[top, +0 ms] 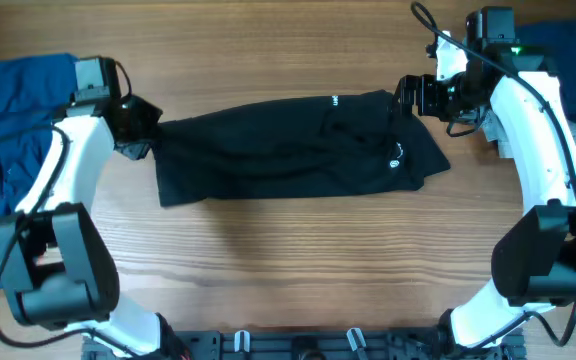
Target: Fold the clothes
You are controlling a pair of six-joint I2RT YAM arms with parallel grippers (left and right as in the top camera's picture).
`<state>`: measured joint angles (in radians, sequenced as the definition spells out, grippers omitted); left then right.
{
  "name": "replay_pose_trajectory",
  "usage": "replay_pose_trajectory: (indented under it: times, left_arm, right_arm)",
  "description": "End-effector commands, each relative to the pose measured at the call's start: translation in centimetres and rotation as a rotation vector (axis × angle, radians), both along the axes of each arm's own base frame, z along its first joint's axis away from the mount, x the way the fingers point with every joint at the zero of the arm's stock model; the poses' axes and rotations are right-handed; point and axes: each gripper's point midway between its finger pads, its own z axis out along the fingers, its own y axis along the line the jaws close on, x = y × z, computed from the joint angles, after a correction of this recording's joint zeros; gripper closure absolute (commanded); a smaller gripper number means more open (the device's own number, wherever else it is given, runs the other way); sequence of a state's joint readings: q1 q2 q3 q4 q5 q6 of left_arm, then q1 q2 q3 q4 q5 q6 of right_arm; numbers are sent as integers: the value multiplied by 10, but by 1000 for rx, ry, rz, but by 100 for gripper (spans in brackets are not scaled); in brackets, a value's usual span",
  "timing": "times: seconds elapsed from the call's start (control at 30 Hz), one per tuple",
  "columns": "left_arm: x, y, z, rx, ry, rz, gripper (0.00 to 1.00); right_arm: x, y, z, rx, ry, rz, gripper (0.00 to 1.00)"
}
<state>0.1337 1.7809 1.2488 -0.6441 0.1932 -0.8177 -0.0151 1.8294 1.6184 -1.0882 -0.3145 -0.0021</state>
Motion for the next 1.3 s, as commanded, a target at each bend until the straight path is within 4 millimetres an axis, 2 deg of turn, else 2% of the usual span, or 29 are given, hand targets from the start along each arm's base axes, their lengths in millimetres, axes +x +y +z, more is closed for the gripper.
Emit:
replay_pose_trajectory:
  times: [0.0, 0.2, 0.3, 0.57, 0.67, 0.77, 0.8, 0.83, 0.87, 0.9, 0.93, 0.97, 1.03, 1.13, 1.17, 1.27]
  left_arm:
    - [11, -32, 25, -14, -71, -107, 96]
    - [18, -125, 47, -23, -149, -322, 96]
    - [20, -160, 54, -31, -201, -395, 96]
    - [19, -215, 65, -34, -287, -475, 96]
    - [18, -228, 56, 4, -286, -493, 96]
    - [17, -249, 34, 1, -268, -534, 96]
    - [14, -260, 23, -1, -257, -559, 84]
    - [12, -268, 22, -7, -262, -575, 62]
    - [11, -273, 22, -9, -268, -585, 46]
    - [9, -280, 23, -13, -277, -600, 24]
    - [5, -290, 26, -17, -293, -629, 9]
    - [4, -295, 27, -22, -300, -642, 4]
    - [3, -292, 29, 4, -313, -685, 1]
    - [12, -234, 31, 18, -234, -603, 2]
    - [16, -197, 32, -2, -208, -608, 6]
    - [18, -139, 24, 15, -160, -590, 5]
  right_arm:
    - [0, 6, 2, 19, -4, 15, 0]
    - [-1, 6, 2, 21, 2, 9, 1]
    - [-3, 6, 1, 21, 13, 9, 1]
    - [-5, 6, 1, 25, 20, 9, 1]
    - [-5, 6, 1, 25, 22, 7, 1]
    - [-6, 6, 1, 25, 27, 7, 1]
    - [-6, 6, 1, 25, 29, 7, 0]
    - [-6, 6, 1, 25, 29, 7, 1]
    - [-6, 6, 1, 25, 29, 7, 1]
    - [-6, 6, 1, 25, 28, 7, 0]
    - [-6, 6, 1, 25, 28, 7, 1]
    - [-6, 6, 1, 25, 28, 6, 0]
    - [-7, 6, 1, 26, 31, 2, 1]
    - [-9, 6, 0, 26, 40, 3, 1]
    - [-9, 6, 0, 26, 40, 3, 0]
    - [-8, 6, 0, 26, 36, 2, 1]
